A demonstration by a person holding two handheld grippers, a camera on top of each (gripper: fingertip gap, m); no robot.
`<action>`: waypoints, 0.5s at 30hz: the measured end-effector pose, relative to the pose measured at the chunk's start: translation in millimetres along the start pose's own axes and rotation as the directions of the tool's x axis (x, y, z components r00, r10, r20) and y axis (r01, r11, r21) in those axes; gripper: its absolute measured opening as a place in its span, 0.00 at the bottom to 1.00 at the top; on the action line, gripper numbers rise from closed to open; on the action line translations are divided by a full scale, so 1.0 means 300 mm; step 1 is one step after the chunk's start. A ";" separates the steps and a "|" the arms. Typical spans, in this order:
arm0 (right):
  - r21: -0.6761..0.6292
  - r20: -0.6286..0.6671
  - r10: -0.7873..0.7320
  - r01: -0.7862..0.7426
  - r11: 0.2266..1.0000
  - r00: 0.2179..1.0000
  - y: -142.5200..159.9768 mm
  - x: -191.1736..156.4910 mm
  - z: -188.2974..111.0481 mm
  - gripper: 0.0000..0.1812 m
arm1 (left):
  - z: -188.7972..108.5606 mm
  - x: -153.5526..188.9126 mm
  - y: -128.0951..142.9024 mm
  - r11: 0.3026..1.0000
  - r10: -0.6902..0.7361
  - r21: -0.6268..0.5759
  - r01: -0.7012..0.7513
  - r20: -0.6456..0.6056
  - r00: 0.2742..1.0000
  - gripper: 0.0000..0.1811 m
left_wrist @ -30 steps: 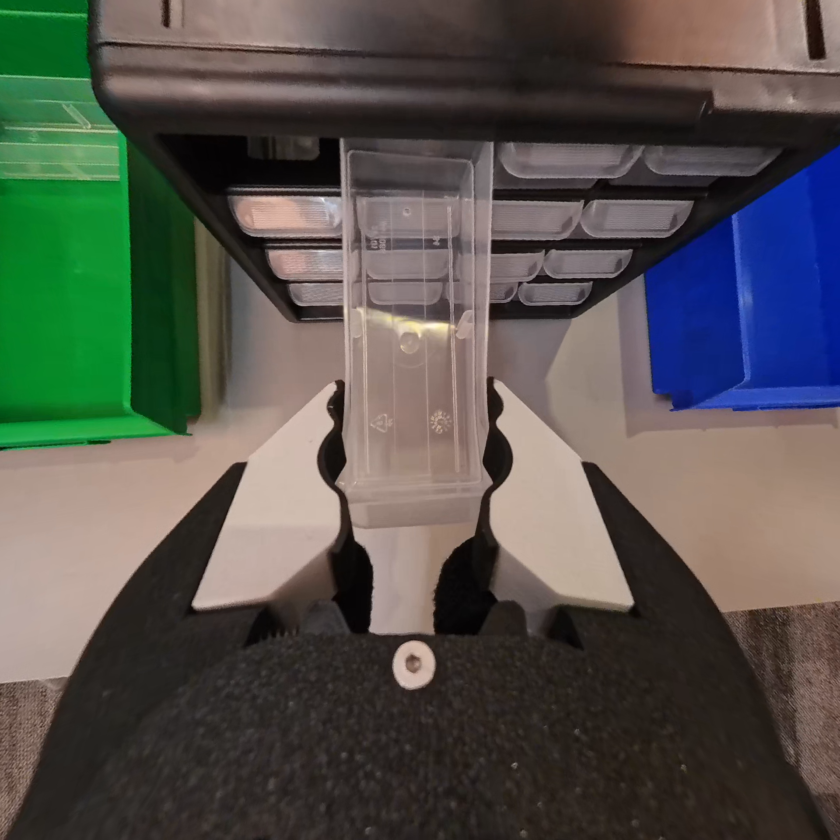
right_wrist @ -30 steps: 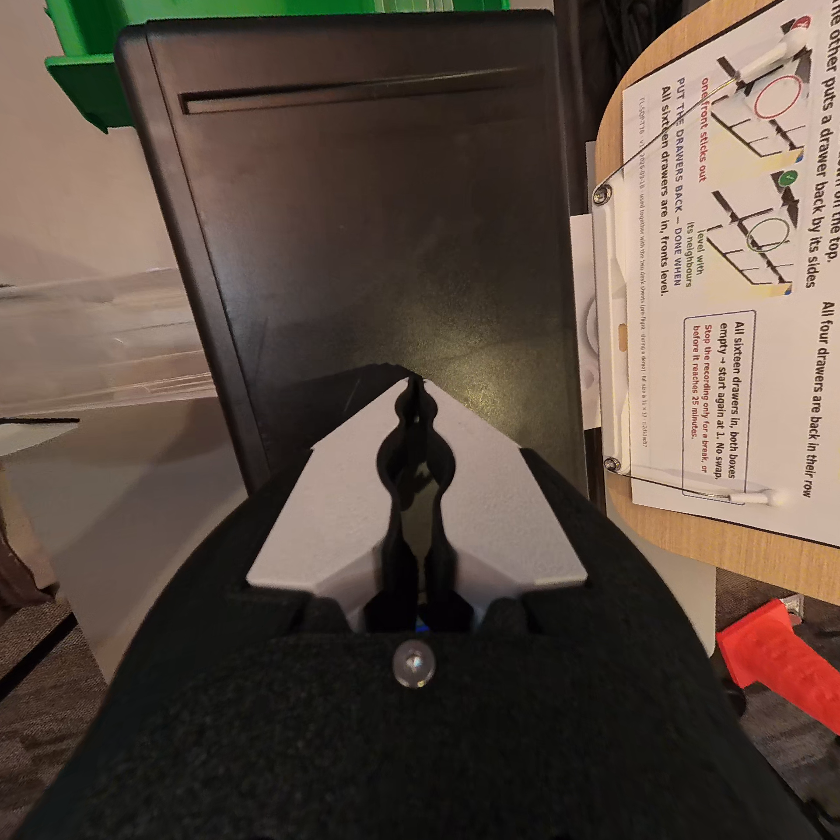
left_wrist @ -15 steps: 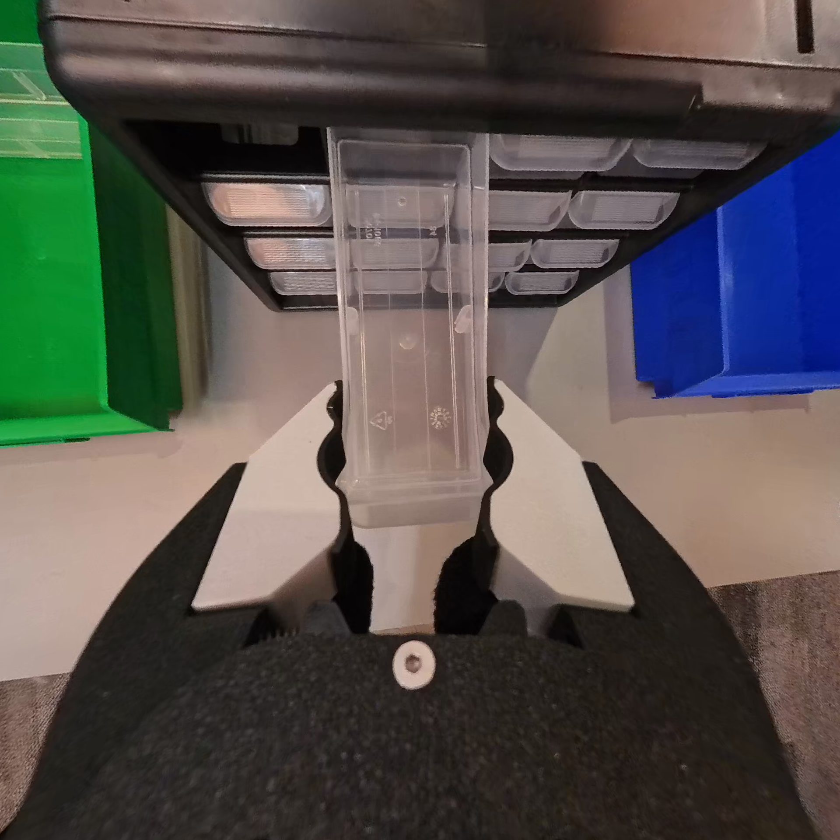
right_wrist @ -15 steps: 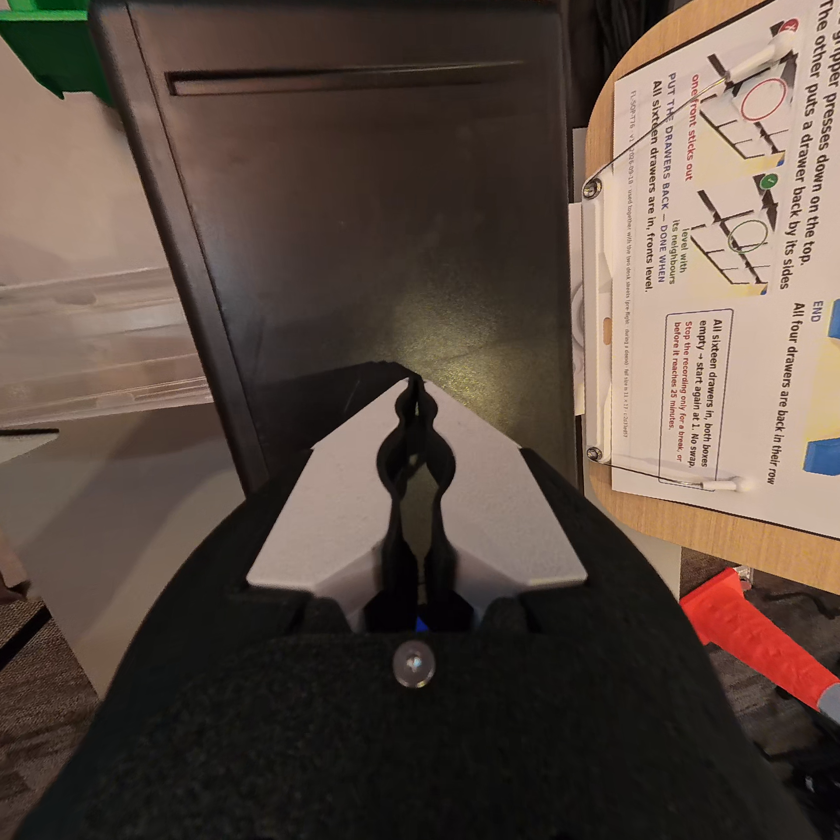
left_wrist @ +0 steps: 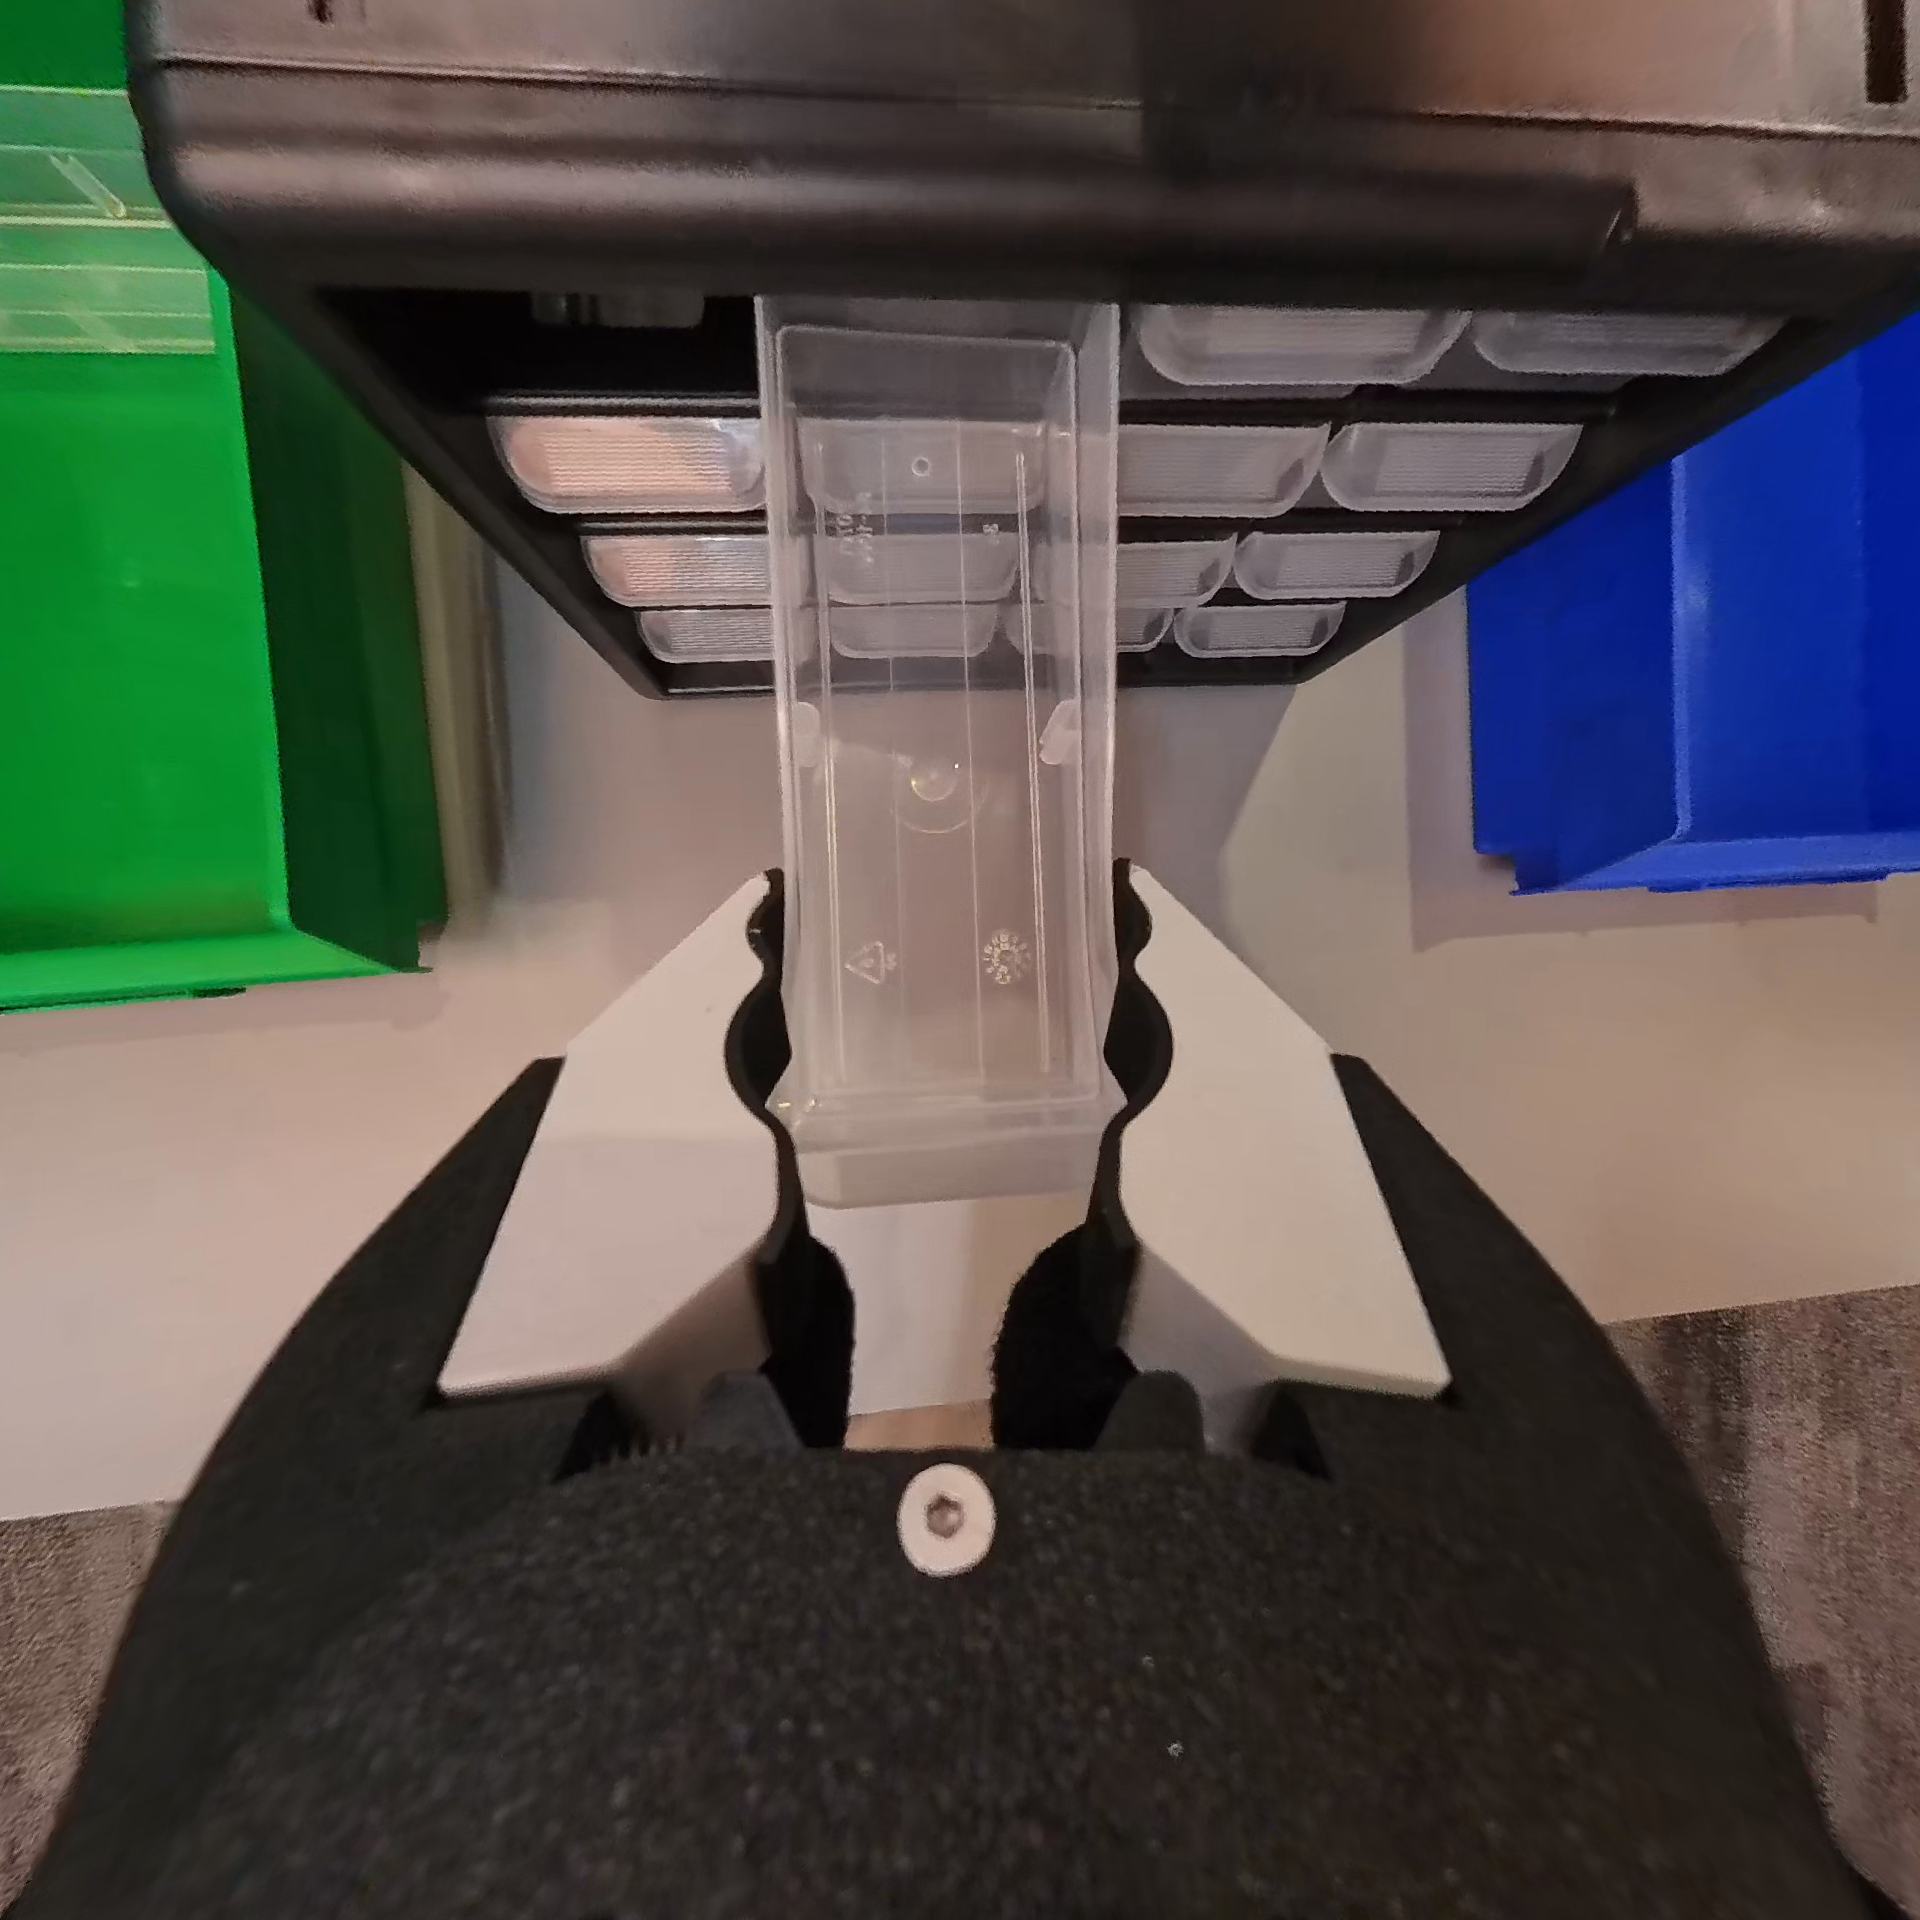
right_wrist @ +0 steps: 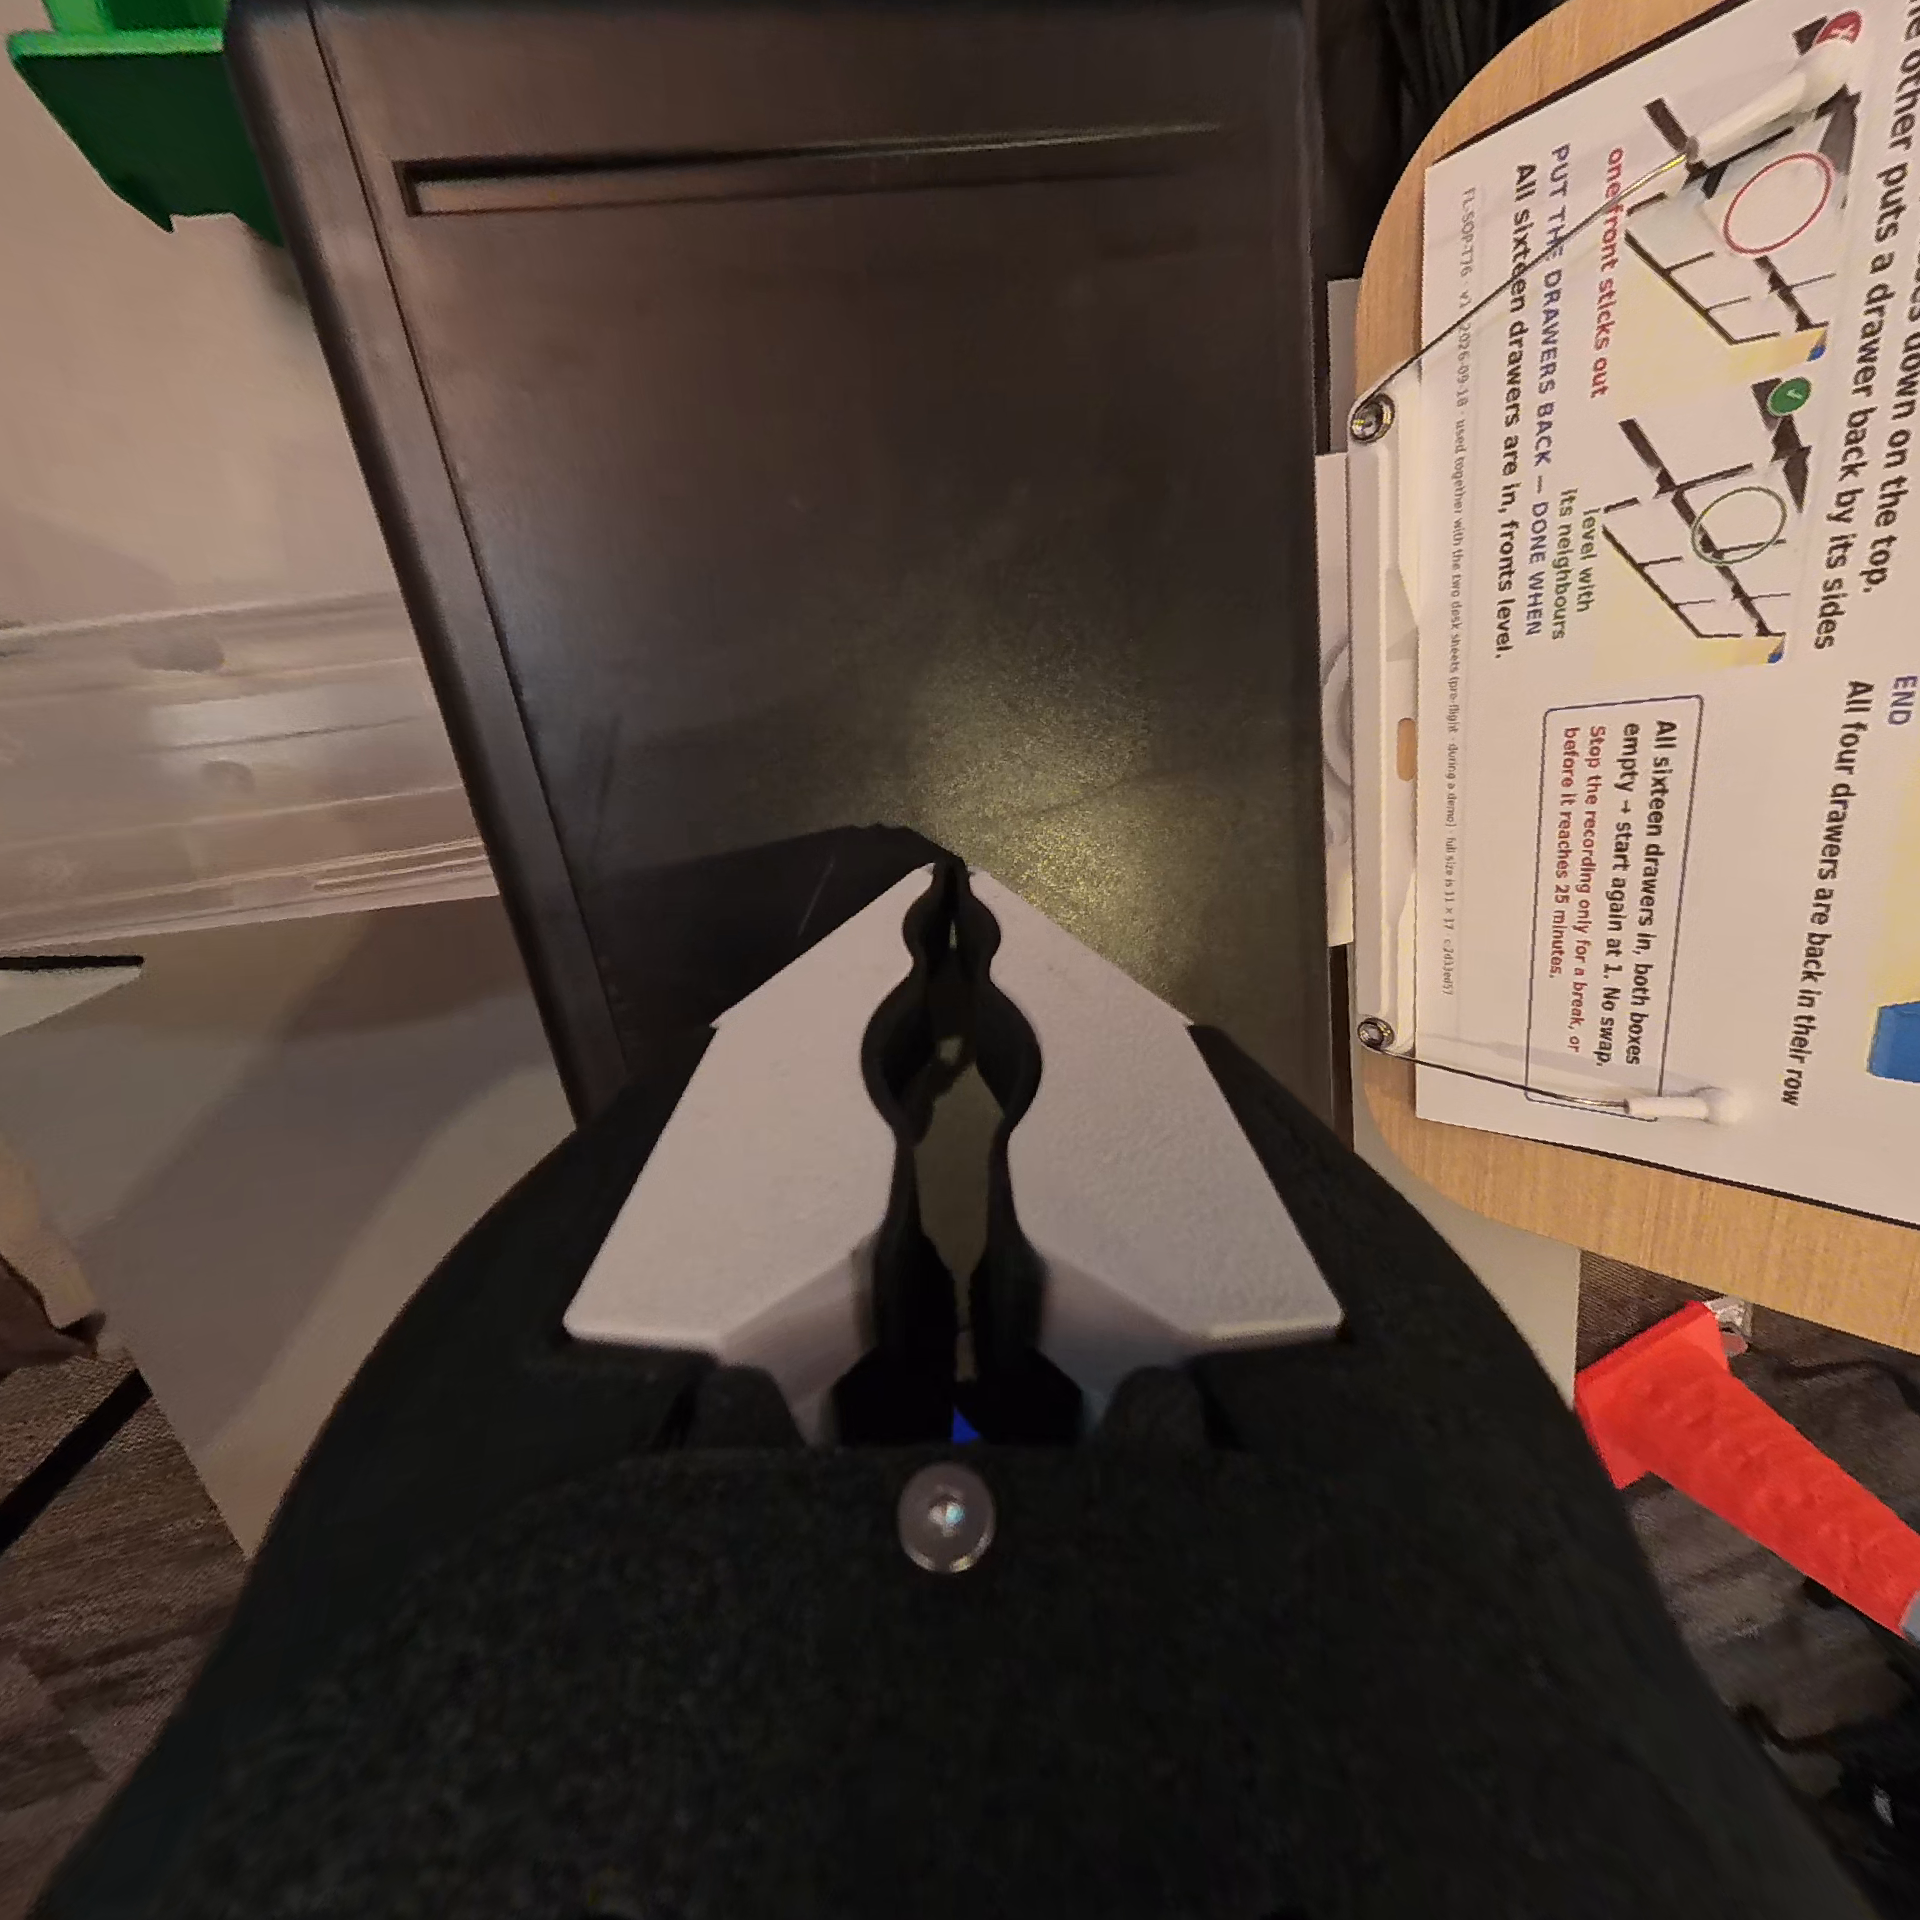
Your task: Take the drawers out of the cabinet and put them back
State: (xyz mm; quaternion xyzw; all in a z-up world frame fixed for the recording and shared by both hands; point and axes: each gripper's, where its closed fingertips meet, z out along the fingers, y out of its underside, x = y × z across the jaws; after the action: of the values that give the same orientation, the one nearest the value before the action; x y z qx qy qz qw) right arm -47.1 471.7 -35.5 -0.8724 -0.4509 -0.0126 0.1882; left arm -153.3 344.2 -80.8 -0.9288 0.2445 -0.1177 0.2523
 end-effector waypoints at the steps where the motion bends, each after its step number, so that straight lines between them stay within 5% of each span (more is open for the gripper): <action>1: 0.002 0.001 0.001 -0.001 1.000 1.000 0.000 0.000 0.000 0.00 | 0.001 0.003 0.000 1.000 -0.006 0.000 0.006 -0.013 1.000 0.33; 15: 0.014 0.008 0.006 -0.006 1.000 1.000 0.000 -0.001 0.000 0.00 | 0.049 0.008 -0.065 0.998 0.021 0.065 -0.023 0.029 0.999 0.33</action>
State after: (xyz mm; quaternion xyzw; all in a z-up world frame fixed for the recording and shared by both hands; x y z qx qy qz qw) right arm -47.4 471.6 -35.5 -0.8725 -0.4490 -0.0053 0.1926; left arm -138.5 363.6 -82.8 -0.9189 0.2470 -0.1098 0.2873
